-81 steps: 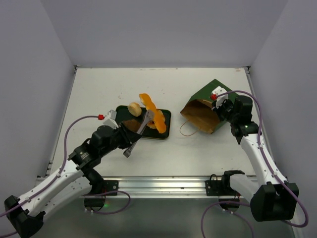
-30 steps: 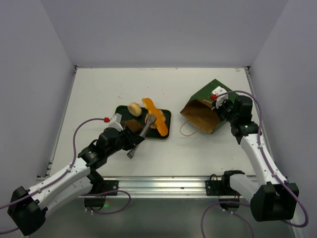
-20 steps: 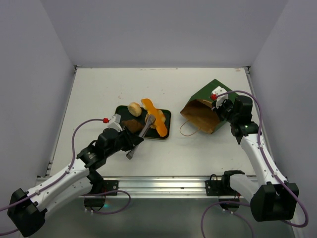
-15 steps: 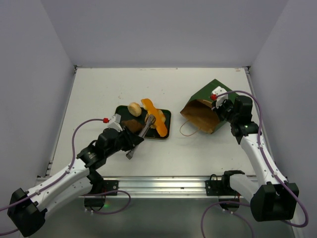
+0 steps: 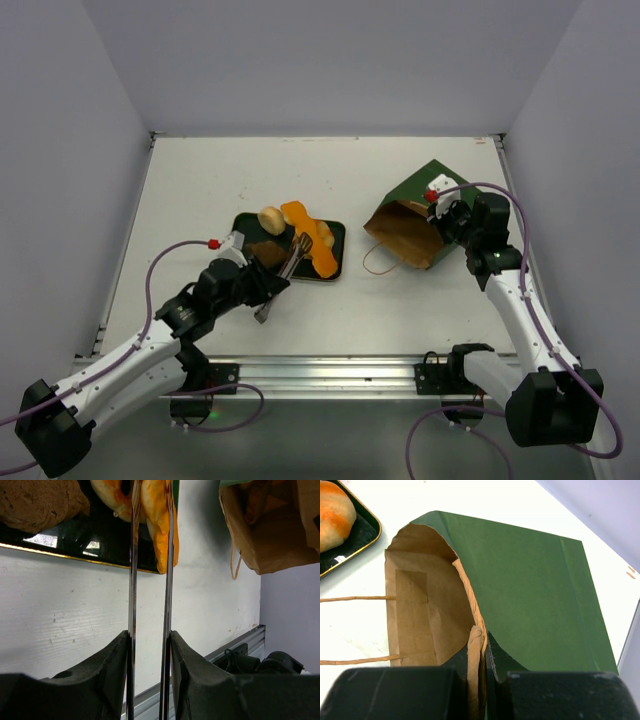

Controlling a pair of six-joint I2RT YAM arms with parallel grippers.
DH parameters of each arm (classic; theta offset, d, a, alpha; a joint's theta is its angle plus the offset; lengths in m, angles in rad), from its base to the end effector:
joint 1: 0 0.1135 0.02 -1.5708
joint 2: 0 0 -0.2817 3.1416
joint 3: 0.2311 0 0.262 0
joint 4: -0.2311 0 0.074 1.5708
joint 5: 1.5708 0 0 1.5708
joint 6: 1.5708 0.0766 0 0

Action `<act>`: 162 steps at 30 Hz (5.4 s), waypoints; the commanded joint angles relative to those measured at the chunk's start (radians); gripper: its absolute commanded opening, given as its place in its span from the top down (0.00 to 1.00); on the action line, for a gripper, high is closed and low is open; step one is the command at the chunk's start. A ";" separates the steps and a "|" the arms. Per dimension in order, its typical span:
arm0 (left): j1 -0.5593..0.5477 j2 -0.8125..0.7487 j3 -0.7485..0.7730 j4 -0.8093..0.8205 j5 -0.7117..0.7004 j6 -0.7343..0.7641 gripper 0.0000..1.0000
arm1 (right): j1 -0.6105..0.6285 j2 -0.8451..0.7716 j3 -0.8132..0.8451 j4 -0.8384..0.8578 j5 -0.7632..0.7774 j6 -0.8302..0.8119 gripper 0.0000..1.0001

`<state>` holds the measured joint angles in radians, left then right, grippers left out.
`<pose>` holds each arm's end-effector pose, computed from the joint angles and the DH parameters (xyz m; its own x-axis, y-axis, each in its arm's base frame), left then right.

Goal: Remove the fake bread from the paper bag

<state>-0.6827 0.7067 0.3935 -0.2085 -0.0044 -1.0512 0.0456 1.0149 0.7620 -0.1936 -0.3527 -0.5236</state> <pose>0.1534 -0.1243 0.1999 -0.7370 -0.5194 -0.4324 -0.0238 0.6593 -0.7515 0.2634 0.0385 0.2841 -0.1966 -0.4787 -0.8557 -0.5223 0.7897 -0.3218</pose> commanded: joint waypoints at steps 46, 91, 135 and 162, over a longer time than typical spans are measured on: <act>0.006 -0.072 0.111 -0.207 0.000 0.089 0.56 | -0.003 -0.016 -0.003 0.034 -0.009 0.001 0.98; -0.037 -0.050 0.131 0.115 0.514 0.226 0.87 | -0.026 -0.044 0.069 -0.322 -0.293 -0.477 1.00; -0.241 1.115 0.692 0.632 0.179 0.054 0.61 | -0.125 -0.067 0.046 -0.224 -0.385 -0.207 1.00; -0.242 1.280 0.827 0.609 0.107 0.023 0.53 | -0.125 -0.067 0.030 -0.208 -0.416 -0.184 1.00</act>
<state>-0.9188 1.9694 1.1717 0.3576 0.1074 -1.0130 -0.0753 0.9653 0.7959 -0.4397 -0.7033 -0.7292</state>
